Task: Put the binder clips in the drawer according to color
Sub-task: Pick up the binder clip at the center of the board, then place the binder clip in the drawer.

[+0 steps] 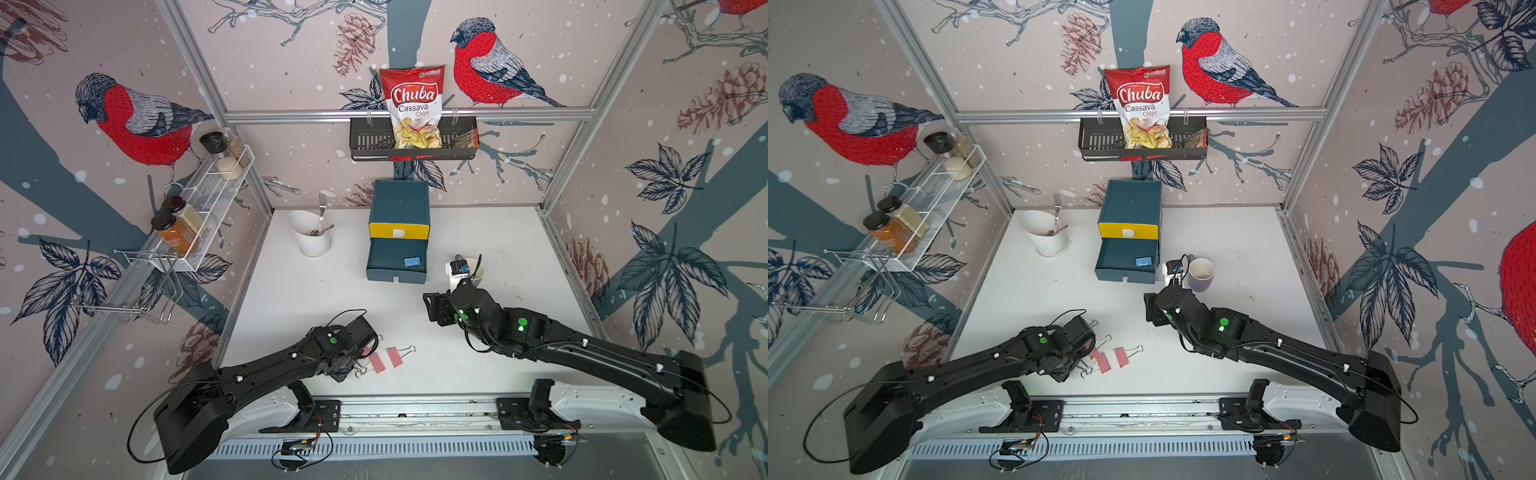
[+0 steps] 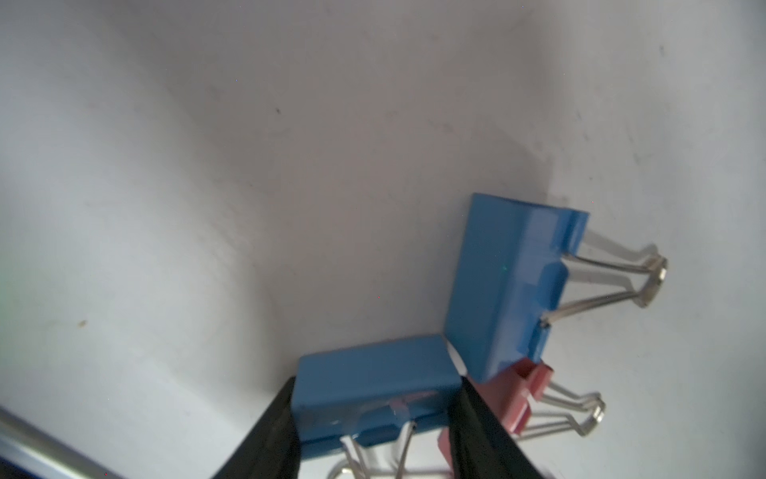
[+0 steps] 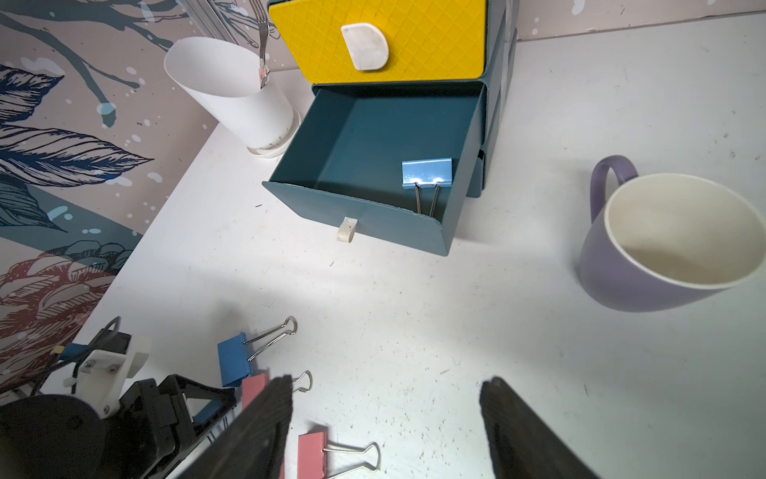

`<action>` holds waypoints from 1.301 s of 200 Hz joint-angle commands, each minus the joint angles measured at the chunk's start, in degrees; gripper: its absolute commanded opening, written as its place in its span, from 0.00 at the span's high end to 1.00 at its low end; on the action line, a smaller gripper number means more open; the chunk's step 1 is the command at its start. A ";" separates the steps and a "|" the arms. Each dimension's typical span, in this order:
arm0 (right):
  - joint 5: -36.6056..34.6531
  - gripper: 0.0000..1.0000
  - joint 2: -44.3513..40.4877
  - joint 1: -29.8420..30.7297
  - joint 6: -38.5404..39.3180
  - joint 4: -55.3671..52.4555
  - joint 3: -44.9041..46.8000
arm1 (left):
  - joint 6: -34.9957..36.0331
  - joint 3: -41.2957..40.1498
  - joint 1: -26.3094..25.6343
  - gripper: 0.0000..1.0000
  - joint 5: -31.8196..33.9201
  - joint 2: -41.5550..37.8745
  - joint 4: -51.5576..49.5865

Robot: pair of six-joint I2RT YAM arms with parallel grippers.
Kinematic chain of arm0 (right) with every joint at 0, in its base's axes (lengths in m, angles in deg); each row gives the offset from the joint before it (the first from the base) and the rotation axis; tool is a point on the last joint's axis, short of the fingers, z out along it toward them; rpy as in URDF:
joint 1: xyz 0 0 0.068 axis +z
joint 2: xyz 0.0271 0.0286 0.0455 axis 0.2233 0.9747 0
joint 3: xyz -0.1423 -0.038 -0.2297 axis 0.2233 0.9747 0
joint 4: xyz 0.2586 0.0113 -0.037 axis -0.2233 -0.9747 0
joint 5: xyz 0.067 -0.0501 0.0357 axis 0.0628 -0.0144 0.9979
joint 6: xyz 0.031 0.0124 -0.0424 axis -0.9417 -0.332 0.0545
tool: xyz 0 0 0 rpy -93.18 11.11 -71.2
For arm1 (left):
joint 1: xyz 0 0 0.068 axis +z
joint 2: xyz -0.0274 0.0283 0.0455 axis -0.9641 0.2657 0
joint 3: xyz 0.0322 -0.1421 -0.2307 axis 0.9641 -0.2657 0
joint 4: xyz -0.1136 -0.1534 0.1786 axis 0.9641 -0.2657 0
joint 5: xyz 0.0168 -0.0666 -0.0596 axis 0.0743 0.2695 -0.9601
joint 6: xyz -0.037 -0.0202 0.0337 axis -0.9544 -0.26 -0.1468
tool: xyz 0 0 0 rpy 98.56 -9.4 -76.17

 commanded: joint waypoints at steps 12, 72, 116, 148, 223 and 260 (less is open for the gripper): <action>-1.58 0.23 -0.45 0.12 -0.34 0.43 0.08 | -1.42 6.16 -3.54 0.49 3.29 -3.00 -5.04; -1.61 0.24 -2.42 -0.02 -0.60 0.58 2.21 | 9.94 23.05 -4.37 0.54 11.41 2.60 2.10; 3.29 0.27 -7.47 0.00 -1.48 3.48 7.75 | 23.57 38.52 2.26 0.54 9.87 16.35 11.77; 5.20 0.28 -9.46 0.37 -3.56 3.52 10.35 | 28.78 46.83 5.71 0.54 8.66 24.42 13.59; 4.94 0.29 -10.32 1.63 -4.90 3.68 11.51 | 30.36 52.35 11.27 0.51 3.31 36.59 16.58; 4.76 0.29 -9.12 2.50 -5.25 4.09 11.57 | 30.83 54.21 11.88 0.46 2.03 39.28 16.70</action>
